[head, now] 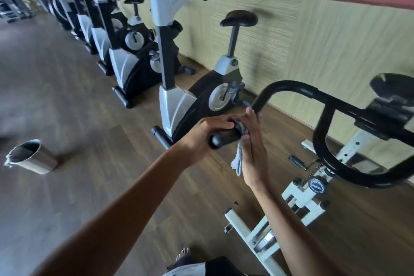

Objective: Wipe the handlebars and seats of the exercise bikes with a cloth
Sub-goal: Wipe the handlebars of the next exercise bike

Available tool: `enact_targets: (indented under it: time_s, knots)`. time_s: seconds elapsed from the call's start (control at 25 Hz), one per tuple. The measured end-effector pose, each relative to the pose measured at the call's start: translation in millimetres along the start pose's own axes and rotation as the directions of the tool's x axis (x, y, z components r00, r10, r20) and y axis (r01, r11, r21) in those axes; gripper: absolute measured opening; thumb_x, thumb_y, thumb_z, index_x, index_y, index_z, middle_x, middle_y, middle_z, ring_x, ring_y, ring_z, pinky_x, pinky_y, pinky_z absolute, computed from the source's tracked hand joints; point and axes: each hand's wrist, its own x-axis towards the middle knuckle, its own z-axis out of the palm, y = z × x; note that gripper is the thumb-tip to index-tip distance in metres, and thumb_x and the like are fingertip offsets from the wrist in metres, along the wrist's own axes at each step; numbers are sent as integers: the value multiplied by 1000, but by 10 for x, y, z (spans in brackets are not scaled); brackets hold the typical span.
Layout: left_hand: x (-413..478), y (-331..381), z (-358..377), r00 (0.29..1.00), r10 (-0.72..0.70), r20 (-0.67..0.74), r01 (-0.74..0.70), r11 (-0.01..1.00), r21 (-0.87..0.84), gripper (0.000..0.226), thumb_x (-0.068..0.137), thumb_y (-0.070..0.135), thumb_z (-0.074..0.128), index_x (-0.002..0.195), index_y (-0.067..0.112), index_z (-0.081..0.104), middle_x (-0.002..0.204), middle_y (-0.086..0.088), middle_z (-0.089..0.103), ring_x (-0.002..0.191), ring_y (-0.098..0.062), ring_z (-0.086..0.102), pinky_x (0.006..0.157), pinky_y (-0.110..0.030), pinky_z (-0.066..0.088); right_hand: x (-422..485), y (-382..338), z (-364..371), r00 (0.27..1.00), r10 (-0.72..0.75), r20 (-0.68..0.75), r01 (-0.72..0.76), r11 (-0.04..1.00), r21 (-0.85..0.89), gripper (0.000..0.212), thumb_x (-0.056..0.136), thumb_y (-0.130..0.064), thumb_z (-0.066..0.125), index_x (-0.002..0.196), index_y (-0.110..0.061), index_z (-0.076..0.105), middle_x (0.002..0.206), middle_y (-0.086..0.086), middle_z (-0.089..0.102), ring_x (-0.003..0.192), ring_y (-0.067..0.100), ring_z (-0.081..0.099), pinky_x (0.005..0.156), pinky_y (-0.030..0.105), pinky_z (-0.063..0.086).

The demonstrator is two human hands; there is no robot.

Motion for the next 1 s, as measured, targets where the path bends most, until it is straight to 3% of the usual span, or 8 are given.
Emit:
enact_targets:
  time_s: [0.16,0.24,0.32,0.4,0.64,0.8,0.92,1.0]
  knots:
    - [445,-88,-94,992,-98,-74,99,995,9,36,96,16,53,124,-5,61,127,-27,61,110,-25,59,109,-42,41,53,88,12,997,64,-30,-64,998,9,46,107,-18,28,150,-12,41,165,-1,21,155,13,3,124,28,13]
    - [643,-64,-74,981,-148,-122,149,989,2,33,102,27,48,112,3,67,107,-14,71,100,-20,64,98,-33,50,154,132,3,993,110,-50,-108,994,27,44,107,-14,30,149,-12,41,165,-3,21,154,10,4,123,24,12]
    - [813,-41,-22,974,-190,-126,182,981,-72,36,107,25,36,99,6,66,83,-4,73,82,-13,68,74,-21,55,283,186,-23,987,132,-93,-130,991,19,43,107,-15,31,148,-14,43,164,-4,22,154,8,5,122,20,11]
    - [999,-30,0,976,-168,-139,163,986,-44,36,107,22,36,94,7,66,72,0,73,70,-9,70,66,-20,54,450,279,-61,980,149,-134,-150,989,5,42,107,-17,33,147,-16,44,164,-2,23,154,10,7,121,18,11]
    - [1595,68,16,979,-125,-162,150,977,151,32,105,27,44,87,15,68,74,3,71,69,-11,67,65,-21,51,1034,610,-323,956,235,-174,-258,957,-128,47,107,-30,30,151,-15,37,165,-4,13,154,14,2,127,44,3]
    - [1808,92,82,990,-92,-110,113,972,206,35,104,26,43,79,20,66,66,8,67,62,-5,63,60,-18,48,1261,588,-394,956,194,-222,-269,881,-390,45,110,-30,26,151,-20,40,165,-7,17,153,11,-4,120,34,-11]
    - [1988,85,124,994,-54,-98,77,963,258,30,100,23,46,82,20,69,84,-1,69,81,-16,64,78,-32,49,1352,556,-415,940,185,-287,-316,789,-526,54,106,-42,15,150,-24,40,165,-9,21,154,10,-4,118,35,-16]
    - [2061,84,161,997,-16,-81,44,937,348,25,96,18,47,98,18,71,96,-3,71,87,-18,65,76,-31,48,1374,564,-453,928,190,-321,-361,676,-643,54,106,-42,12,153,-26,34,166,-10,17,154,11,-6,119,40,-18]
